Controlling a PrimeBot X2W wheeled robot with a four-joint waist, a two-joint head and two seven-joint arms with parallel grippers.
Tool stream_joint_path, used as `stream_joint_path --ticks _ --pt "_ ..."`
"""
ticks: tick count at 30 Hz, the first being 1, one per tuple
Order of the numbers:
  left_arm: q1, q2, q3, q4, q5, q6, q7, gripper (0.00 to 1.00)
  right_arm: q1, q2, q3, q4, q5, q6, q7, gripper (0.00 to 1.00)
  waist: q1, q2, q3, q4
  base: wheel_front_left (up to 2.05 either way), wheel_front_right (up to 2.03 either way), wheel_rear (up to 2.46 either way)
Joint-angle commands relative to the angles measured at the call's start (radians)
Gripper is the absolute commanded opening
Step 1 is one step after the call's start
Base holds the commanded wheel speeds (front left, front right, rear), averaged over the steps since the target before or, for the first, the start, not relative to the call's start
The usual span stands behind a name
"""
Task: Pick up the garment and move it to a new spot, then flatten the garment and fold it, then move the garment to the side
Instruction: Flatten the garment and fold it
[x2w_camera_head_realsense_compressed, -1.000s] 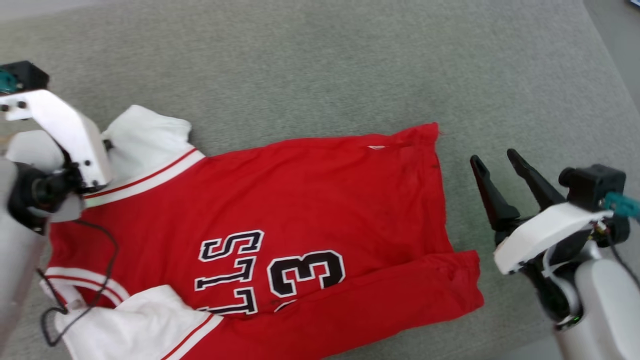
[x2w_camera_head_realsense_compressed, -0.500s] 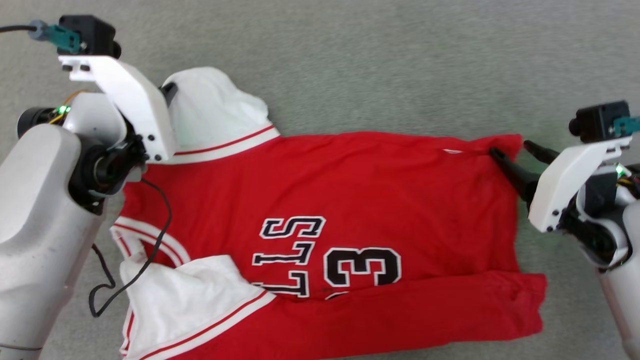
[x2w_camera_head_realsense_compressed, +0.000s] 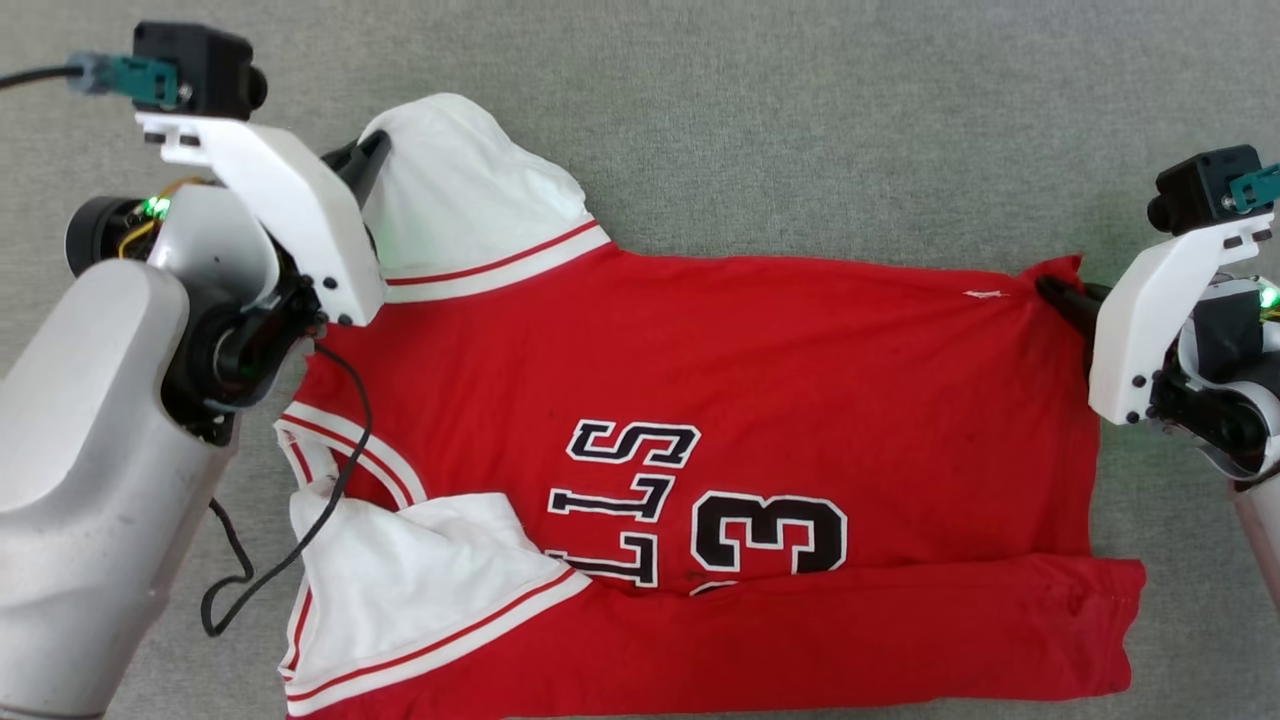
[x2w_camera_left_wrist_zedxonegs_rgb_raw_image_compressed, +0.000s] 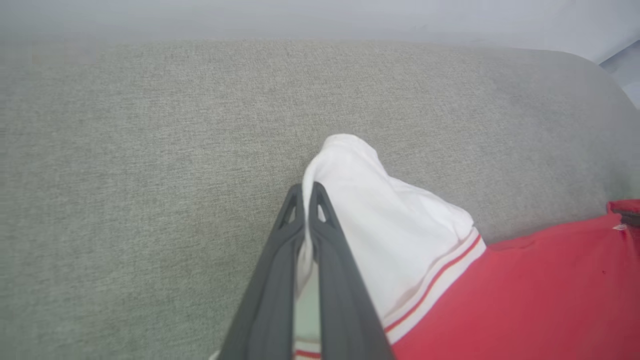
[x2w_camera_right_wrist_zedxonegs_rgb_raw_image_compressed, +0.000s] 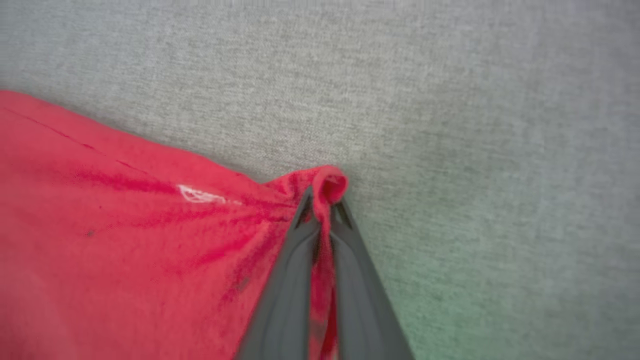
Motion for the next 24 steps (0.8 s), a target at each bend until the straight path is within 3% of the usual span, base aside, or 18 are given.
stream_joint_path --ticks 1,8,16,24 --pt "0.015 -0.001 0.01 -0.005 -0.008 0.002 -0.012 0.0 0.006 0.001 0.009 0.007 -0.006 -0.001 -0.004 0.0 0.0 0.0 -0.015 0.001 0.0 0.0 0.0" --pt "0.15 0.004 0.071 -0.061 -0.056 0.013 -0.118 0.0 0.063 -0.023 -0.034 -0.073 -0.05 -0.001 -0.078 0.0 0.0 0.0 -0.118 0.005 0.0 0.0 0.0" --pt "0.443 0.031 0.144 -0.166 -0.123 0.074 -0.224 0.0 0.256 0.016 -0.107 -0.154 -0.093 -0.001 -0.106 0.0 0.0 0.0 -0.246 0.013 0.0 0.0 0.0" --pt "0.735 -0.028 0.163 -0.164 -0.258 0.073 -0.255 0.0 0.47 0.08 -0.168 -0.173 -0.124 -0.001 -0.114 0.0 0.0 0.0 -0.311 0.019 0.0 0.0 0.0"
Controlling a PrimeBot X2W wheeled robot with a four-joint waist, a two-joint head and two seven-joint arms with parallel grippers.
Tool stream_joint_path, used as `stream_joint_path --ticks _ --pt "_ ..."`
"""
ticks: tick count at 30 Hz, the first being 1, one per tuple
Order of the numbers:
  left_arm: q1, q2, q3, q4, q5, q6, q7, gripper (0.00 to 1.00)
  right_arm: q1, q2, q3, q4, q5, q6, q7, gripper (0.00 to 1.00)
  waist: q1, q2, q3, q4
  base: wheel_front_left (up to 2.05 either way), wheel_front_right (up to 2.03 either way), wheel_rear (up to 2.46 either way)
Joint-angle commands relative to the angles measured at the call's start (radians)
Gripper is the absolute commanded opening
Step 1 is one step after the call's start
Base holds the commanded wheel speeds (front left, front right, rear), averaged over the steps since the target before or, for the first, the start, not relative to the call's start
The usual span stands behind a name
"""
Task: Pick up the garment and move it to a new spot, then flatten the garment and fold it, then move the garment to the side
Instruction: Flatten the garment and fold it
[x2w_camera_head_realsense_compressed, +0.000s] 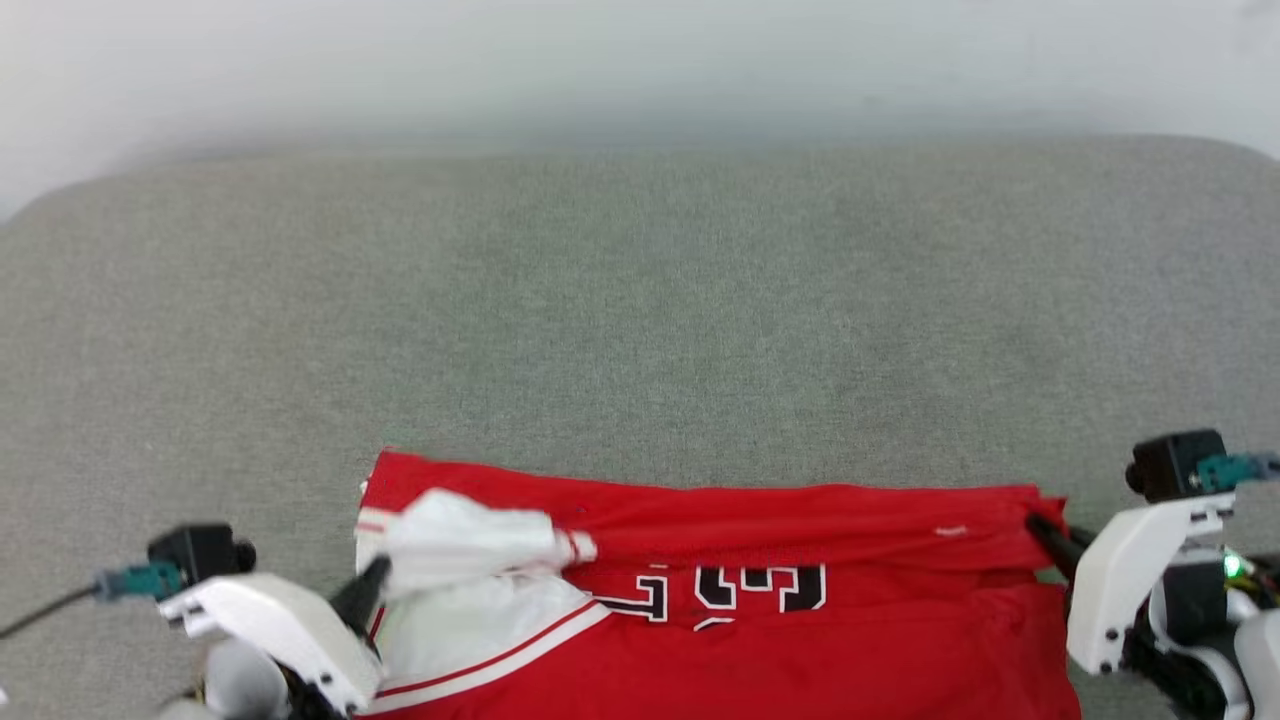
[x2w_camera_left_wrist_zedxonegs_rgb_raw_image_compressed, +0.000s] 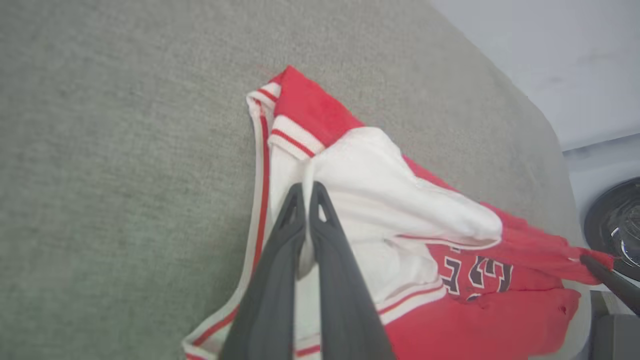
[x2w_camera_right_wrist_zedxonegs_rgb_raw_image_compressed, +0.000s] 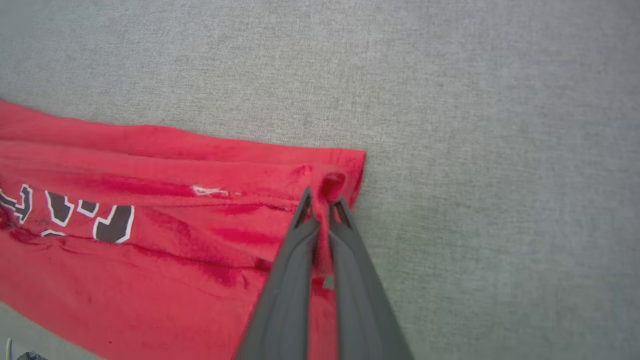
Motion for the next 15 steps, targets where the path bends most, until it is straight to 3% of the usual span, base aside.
stream_joint_path --ticks 1,3,4,5,6,7,15 --pt "0.022 -0.008 0.0 0.013 -0.011 -0.001 -0.003 0.0 0.031 0.008 -0.011 -0.003 -0.008 -0.001 -0.008 0.0 0.0001 0.0 -0.007 -0.001 0.0 0.0 0.0" --pt "0.058 -0.014 -0.018 0.036 -0.013 0.002 0.007 0.0 0.066 0.025 -0.017 0.002 -0.019 -0.001 -0.01 0.0 0.0001 0.0 -0.011 -0.005 0.0 0.0 0.0" --pt "0.065 -0.021 -0.022 0.047 -0.012 0.003 0.002 0.4 0.083 0.035 -0.023 0.009 -0.018 -0.001 -0.011 0.29 0.0001 0.0 -0.012 -0.006 0.0 0.0 0.0" --pt "0.068 -0.028 -0.023 0.056 -0.009 0.007 -0.008 0.78 0.1 0.046 -0.03 0.013 -0.017 -0.001 -0.016 0.42 0.0001 0.0 -0.013 -0.006 0.0 0.0 0.0" --pt "0.073 -0.035 -0.028 0.066 -0.007 0.008 -0.012 1.0 0.115 0.051 -0.033 0.018 -0.027 -0.001 -0.022 0.8 0.0001 0.0 -0.017 -0.006 0.0 0.0 0.0" --pt "0.079 -0.039 -0.032 0.078 -0.004 0.01 -0.016 1.0 0.128 0.059 -0.035 0.021 -0.033 -0.001 -0.029 1.0 0.0001 0.0 -0.021 -0.007 0.0 0.0 0.0" --pt "0.062 -0.045 -0.038 0.084 0.104 0.025 -0.159 1.0 0.193 0.08 -0.049 -0.03 -0.039 -0.001 -0.061 1.0 0.0001 0.0 -0.081 -0.038 0.0 0.0 0.0"
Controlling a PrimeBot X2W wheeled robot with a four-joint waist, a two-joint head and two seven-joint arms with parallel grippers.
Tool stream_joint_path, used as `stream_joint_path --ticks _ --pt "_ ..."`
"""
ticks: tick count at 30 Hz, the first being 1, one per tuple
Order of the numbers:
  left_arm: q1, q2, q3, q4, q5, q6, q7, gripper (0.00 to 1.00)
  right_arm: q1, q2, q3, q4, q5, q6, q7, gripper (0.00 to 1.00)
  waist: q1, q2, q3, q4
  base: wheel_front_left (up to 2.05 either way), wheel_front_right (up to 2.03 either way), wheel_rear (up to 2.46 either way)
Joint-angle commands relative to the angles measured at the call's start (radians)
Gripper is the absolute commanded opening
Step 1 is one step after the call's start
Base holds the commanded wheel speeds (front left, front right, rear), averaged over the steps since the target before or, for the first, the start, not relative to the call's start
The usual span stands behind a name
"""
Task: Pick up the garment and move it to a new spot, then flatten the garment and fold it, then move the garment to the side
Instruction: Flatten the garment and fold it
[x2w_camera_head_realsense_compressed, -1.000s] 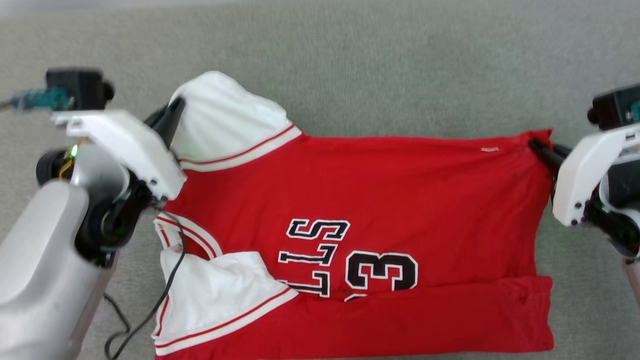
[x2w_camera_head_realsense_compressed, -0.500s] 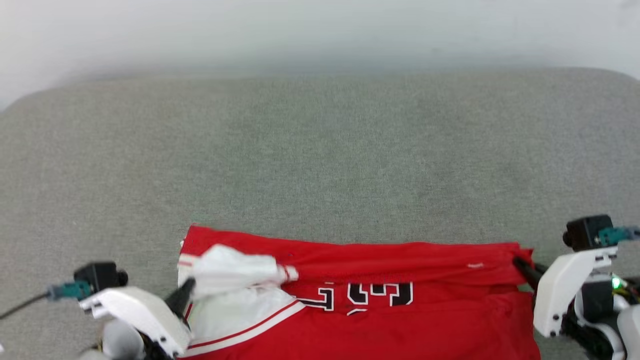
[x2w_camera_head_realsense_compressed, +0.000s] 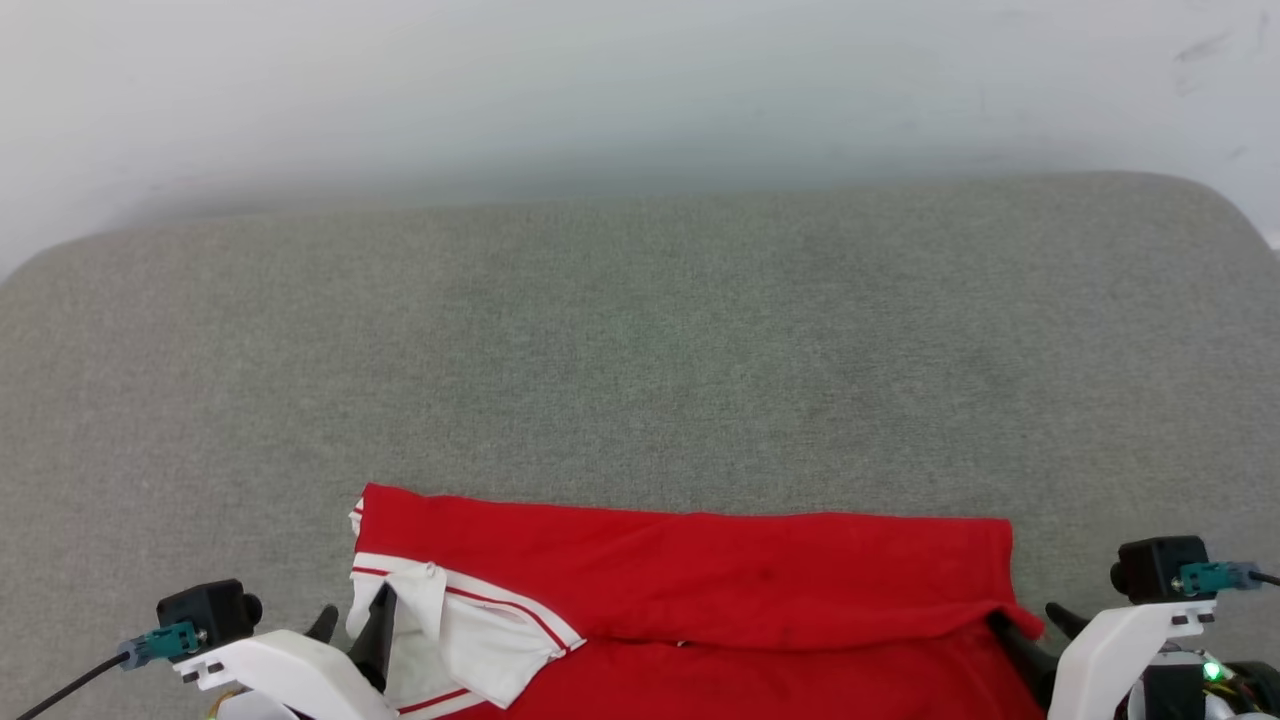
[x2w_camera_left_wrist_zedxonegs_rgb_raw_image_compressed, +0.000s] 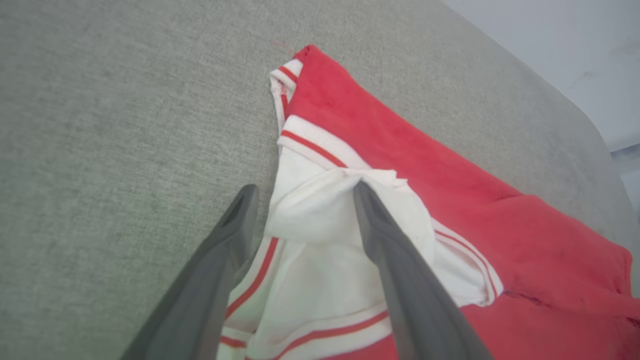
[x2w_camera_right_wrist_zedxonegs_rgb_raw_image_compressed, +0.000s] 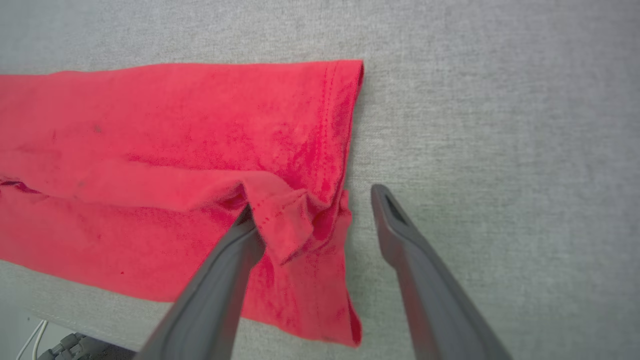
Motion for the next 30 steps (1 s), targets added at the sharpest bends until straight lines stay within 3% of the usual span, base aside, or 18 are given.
stream_joint_path --ticks 1,8,16,23,30 --pt "-0.014 -0.005 0.001 -0.016 0.022 0.008 -0.027 1.0 0.017 -0.008 -0.007 -0.024 0.004 -0.001 0.003 1.0 0.0002 0.0 -0.02 -0.012 0.0 0.0 0.0" --pt "-0.047 -0.001 -0.024 -0.076 0.164 0.026 -0.175 1.0 0.042 -0.047 -0.081 -0.147 -0.006 -0.001 0.099 1.0 0.0002 0.0 -0.066 -0.019 0.0 0.0 0.0" --pt "-0.077 -0.016 -0.032 -0.148 0.304 0.081 -0.287 1.0 0.054 -0.05 -0.142 -0.232 -0.035 -0.001 0.223 1.0 0.0002 0.0 -0.058 0.034 0.0 0.0 0.0" --pt "-0.084 -0.037 -0.05 -0.217 0.372 0.108 -0.302 1.0 0.056 -0.025 -0.143 -0.172 -0.041 -0.001 0.288 1.0 0.0002 0.0 0.007 0.101 0.0 0.0 0.0" --pt "-0.111 -0.009 -0.065 -0.279 0.411 0.12 -0.281 1.0 0.016 -0.002 -0.105 -0.057 -0.021 -0.001 0.284 1.0 0.0002 0.0 0.059 0.134 0.0 0.0 0.0"
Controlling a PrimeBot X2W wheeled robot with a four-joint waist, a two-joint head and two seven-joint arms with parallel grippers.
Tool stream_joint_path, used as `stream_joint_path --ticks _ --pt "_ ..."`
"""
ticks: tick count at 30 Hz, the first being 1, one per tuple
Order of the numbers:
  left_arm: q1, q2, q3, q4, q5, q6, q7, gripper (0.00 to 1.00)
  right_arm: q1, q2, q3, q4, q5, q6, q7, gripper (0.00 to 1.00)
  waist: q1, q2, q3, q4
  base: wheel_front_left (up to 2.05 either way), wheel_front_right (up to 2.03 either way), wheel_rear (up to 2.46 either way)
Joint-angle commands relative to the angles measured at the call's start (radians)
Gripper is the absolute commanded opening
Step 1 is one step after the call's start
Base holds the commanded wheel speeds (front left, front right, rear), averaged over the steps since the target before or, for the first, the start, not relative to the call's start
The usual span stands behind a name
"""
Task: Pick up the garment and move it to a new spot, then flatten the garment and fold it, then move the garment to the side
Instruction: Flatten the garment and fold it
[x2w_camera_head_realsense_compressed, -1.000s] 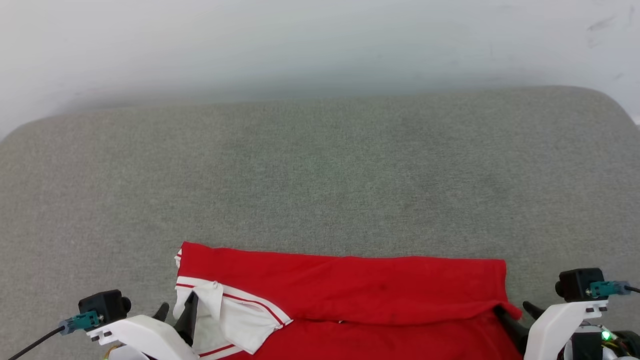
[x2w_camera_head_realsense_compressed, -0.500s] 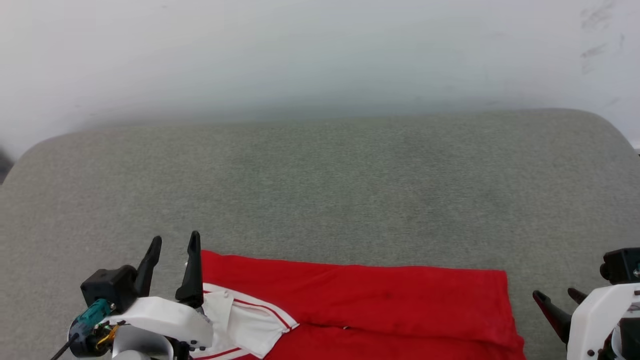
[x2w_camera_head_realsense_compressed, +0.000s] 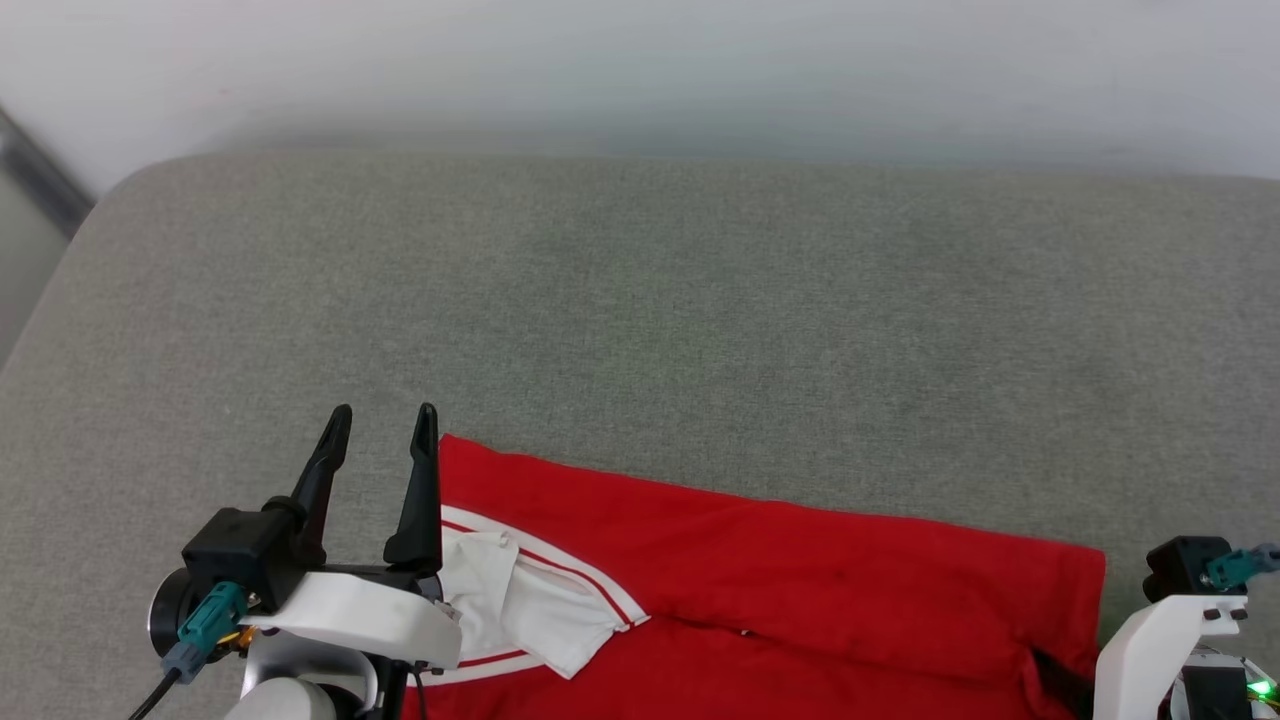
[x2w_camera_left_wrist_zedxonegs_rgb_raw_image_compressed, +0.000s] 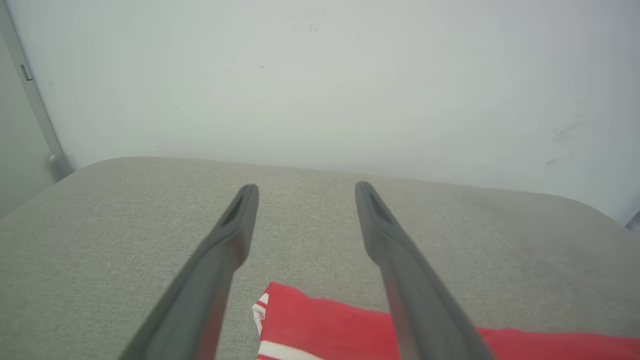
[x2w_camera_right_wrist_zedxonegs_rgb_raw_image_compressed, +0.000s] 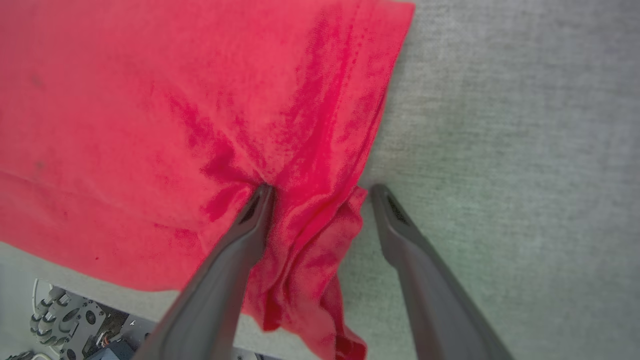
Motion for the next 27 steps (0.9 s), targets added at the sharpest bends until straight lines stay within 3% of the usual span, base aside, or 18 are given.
stream_joint_path --ticks 1,2,3,4,5,19,27 --pt "-0.012 0.004 0.0 -0.006 0.005 0.004 0.003 1.0 -0.008 0.003 0.007 0.021 0.004 -0.001 0.001 1.0 0.0 0.0 0.015 0.013 0.0 0.0 0.0" --pt "-0.013 0.007 0.0 -0.011 0.006 0.009 0.007 1.0 -0.011 0.01 0.018 0.045 0.013 -0.001 0.004 1.0 0.0 0.0 0.017 0.015 0.0 0.0 0.0" --pt "-0.015 0.009 0.003 -0.016 0.007 0.012 0.008 1.0 -0.014 0.012 0.028 0.062 0.019 -0.001 0.004 0.79 0.0 0.0 0.019 0.016 0.0 0.0 0.0" --pt "-0.015 0.011 0.005 -0.019 0.008 0.016 0.011 1.0 -0.017 0.01 0.038 0.077 0.02 -0.001 0.004 0.32 0.0 0.0 0.02 0.016 0.0 0.0 0.0" --pt "-0.014 0.012 0.007 -0.021 0.008 0.019 0.012 1.0 -0.022 0.005 0.048 0.086 0.016 -0.001 0.002 0.0 0.0 0.0 0.02 0.016 0.0 0.0 0.0" --pt "0.041 0.025 0.001 -0.032 -0.013 0.037 0.042 1.0 -0.115 -0.095 0.066 0.081 0.044 -0.001 -0.022 0.0 0.0 0.0 -0.065 -0.06 0.0 0.0 0.0" --pt "0.057 0.03 -0.002 -0.041 -0.007 0.054 0.043 1.0 -0.139 -0.13 -0.09 0.094 0.028 -0.001 0.02 0.0 0.0 0.0 -0.082 -0.107 0.0 0.0 0.0"
